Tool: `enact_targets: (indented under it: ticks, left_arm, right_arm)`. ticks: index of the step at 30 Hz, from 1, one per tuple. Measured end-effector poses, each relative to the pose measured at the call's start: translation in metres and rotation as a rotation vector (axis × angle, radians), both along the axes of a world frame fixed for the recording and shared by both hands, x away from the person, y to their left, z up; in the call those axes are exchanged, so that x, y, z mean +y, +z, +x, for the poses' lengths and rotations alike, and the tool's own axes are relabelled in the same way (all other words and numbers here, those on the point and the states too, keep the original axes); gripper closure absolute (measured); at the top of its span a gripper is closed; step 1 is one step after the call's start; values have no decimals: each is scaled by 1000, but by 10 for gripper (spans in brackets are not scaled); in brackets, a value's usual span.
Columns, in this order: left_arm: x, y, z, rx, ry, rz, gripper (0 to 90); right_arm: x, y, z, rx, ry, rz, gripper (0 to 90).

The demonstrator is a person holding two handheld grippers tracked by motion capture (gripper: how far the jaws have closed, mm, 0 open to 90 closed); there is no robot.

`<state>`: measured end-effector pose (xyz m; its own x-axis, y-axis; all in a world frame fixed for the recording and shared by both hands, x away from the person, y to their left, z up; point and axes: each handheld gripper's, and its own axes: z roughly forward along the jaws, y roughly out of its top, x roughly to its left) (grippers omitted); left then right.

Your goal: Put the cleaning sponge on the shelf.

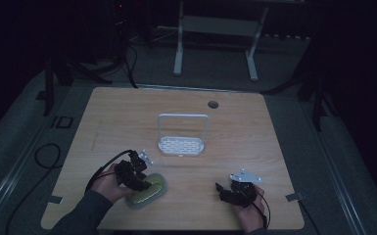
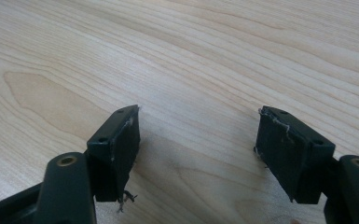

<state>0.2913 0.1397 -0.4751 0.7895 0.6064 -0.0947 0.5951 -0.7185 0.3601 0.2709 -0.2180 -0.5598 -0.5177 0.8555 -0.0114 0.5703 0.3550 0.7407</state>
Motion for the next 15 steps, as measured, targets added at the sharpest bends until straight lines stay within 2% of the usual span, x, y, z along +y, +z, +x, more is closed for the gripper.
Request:
enact_targets:
  ticks: [15]
  left_arm:
    - [-4, -2, 4, 63, -14, 40, 613]
  right_arm:
    - [0, 0, 0, 0, -2, 2, 298]
